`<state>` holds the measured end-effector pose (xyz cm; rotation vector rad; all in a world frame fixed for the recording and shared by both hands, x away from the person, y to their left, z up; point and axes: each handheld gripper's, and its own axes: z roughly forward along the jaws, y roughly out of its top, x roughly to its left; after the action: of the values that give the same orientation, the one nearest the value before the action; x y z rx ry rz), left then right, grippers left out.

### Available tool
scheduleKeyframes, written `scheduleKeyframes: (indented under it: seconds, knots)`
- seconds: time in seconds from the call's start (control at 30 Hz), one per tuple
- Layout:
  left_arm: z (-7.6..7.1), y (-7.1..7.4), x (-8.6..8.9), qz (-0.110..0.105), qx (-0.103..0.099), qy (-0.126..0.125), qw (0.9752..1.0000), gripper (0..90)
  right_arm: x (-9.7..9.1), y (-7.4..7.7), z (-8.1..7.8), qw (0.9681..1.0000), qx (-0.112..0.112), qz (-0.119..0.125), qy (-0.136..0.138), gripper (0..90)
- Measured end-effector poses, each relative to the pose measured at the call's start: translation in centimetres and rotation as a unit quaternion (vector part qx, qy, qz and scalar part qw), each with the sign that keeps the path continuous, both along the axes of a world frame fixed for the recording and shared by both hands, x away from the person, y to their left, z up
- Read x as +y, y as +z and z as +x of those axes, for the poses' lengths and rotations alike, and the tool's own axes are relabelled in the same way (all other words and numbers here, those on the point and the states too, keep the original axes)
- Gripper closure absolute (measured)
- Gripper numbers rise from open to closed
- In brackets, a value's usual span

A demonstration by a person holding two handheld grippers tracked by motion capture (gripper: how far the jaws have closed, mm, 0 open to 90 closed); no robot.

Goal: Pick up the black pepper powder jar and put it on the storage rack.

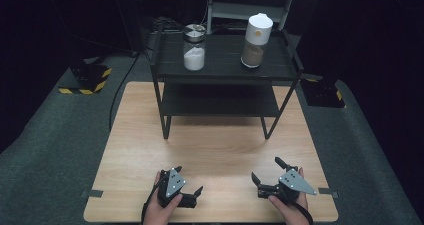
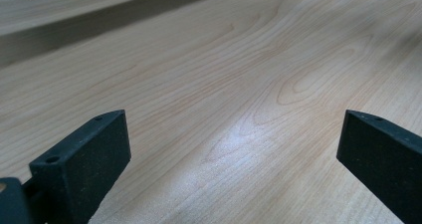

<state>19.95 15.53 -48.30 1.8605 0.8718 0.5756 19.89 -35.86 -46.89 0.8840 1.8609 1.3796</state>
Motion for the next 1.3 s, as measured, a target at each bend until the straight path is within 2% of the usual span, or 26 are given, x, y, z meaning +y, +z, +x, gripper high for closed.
scheduleKeyframes:
  seconds: [0.43, 0.73, 0.8, 1.03, 1.3]
  knots:
    - [0.3, 0.2, -0.4, 0.012, 0.002, -0.006, 0.9999, 0.6, -0.3, -0.9, 0.2, 0.9988, 0.038, -0.029, -0.013, 0.3]
    - [0.3, 0.3, -0.9, 0.023, -0.002, -0.007, 0.9997, 0.6, 0.1, -0.6, 0.3, 0.9952, 0.061, -0.077, -0.008, 0.6]
    - [0.3, 0.3, -0.9, 0.021, -0.004, -0.007, 0.9997, 0.6, 0.0, -0.5, 0.4, 0.9947, 0.068, -0.076, -0.010, 0.6]
    - [0.1, 0.2, -0.9, 0.025, -0.009, -0.010, 0.9996, 0.6, -0.1, -0.5, 0.3, 0.9946, 0.069, -0.075, -0.015, 0.6]
    - [0.3, 0.4, -1.0, 0.032, -0.006, -0.013, 0.9994, 0.6, -0.1, -0.6, -0.1, 0.9949, 0.063, -0.078, -0.017, 0.5]
